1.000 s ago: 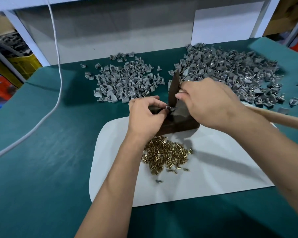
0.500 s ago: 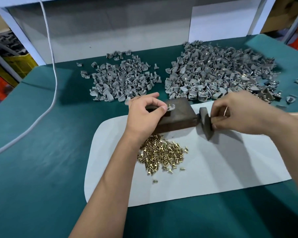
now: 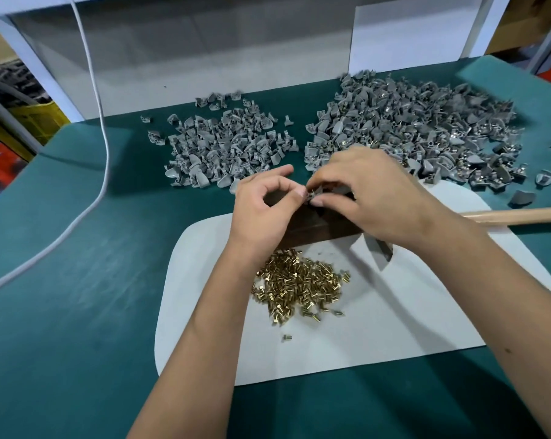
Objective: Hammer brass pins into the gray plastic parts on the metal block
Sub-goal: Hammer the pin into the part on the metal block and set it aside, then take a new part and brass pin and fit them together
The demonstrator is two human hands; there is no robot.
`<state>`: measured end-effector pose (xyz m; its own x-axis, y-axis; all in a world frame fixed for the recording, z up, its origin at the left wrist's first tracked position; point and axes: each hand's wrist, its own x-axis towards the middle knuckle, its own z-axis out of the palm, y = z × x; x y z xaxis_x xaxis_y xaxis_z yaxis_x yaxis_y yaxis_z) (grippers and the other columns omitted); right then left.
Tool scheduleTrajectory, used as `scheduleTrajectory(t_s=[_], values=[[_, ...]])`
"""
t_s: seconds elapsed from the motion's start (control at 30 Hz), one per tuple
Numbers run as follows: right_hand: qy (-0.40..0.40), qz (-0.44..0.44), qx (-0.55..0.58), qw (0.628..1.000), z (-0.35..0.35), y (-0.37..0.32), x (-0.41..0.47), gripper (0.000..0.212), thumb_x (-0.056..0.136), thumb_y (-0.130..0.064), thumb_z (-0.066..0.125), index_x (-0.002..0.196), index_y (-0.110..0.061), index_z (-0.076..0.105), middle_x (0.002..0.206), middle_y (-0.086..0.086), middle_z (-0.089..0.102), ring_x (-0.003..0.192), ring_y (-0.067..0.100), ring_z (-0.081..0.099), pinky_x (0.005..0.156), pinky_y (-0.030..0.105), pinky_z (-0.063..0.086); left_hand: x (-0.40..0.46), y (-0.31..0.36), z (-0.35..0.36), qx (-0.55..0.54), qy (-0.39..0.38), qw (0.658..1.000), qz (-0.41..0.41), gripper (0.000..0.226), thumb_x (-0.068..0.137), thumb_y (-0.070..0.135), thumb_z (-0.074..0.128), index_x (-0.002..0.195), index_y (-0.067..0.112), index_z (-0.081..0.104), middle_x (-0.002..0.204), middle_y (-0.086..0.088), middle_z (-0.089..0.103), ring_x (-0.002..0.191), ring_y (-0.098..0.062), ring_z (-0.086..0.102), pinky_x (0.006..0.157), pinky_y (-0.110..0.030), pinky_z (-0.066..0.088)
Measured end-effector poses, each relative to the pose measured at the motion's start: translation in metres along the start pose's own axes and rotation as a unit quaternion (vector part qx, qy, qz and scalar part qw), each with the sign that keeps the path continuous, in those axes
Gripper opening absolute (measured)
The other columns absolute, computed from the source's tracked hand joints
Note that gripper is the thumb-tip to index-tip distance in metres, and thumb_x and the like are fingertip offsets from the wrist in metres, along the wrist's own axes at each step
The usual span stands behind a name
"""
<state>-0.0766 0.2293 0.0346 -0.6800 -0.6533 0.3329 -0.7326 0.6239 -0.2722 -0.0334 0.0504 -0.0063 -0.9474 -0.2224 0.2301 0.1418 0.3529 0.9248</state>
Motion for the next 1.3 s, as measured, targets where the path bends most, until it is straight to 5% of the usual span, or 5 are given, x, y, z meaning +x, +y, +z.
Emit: scheduleTrajectory(t_s=[0.2,0.4,0.73,0.97,1.3], values=[[0.031,0.072,-0.022,0.997,-0.001,0.021,0.009,0.04,0.091,-0.061,0.046,0.082,-0.025,0.06,0.082,-0.006,0.058,0.08,0.018,0.054,0.076,0.035,0.045,0.016,-0.025,-0.028,0.259,0.169,0.951,-0.018,0.017,0.097,0.038,0.062,0.099,0.027,0.074,0.121,0.01,0.068,0.127,-0.024,0.042,0.094,-0.032,0.027],[0.008,0.116,-0.05,0.992,0.004,0.044,0.022,0.037,0.097,-0.047,0.063,0.077,-0.016,0.057,0.077,0.009,0.064,0.075,0.029,0.058,0.072,0.038,0.047,0.016,-0.048,-0.047,0.329,0.11,0.937,-0.025,0.036,0.099,0.022,0.057,0.134,0.027,0.064,0.149,0.008,0.054,0.141,-0.028,0.03,0.109,-0.042,0.029],[0.046,0.187,-0.054,0.98,-0.011,0.028,0.032,0.049,0.084,-0.067,0.065,0.067,-0.021,0.062,0.068,0.003,0.065,0.068,0.022,0.062,0.072,0.034,0.052,0.02,-0.047,-0.042,0.35,0.136,0.926,0.027,0.014,0.083,0.03,0.082,0.093,0.024,0.074,0.113,0.004,0.068,0.117,-0.027,0.044,0.087,-0.023,0.023],[-0.259,-0.109,0.102,0.954,-0.005,-0.076,0.025,0.016,0.08,-0.04,0.084,0.073,-0.033,0.071,0.063,-0.023,0.063,0.066,-0.006,0.062,0.057,0.007,0.04,0.019,-0.043,-0.047,0.328,0.136,0.934,0.04,0.014,0.079,0.011,0.069,0.087,0.022,0.074,0.102,-0.002,0.071,0.107,-0.03,0.054,0.09,-0.022,0.024],[-0.419,-0.117,0.072,0.897,0.021,-0.096,0.007,0.014,0.074,-0.025,0.088,0.074,-0.024,0.074,0.055,-0.013,0.064,0.048,0.003,0.061,0.046,0.02,0.048,0.018,-0.049,-0.043,0.219,0.147,0.965,-0.01,0.018,0.08,0.007,0.073,0.081,0.025,0.068,0.07,0.019,0.062,0.072,-0.006,0.061,0.076,-0.031,0.056]])
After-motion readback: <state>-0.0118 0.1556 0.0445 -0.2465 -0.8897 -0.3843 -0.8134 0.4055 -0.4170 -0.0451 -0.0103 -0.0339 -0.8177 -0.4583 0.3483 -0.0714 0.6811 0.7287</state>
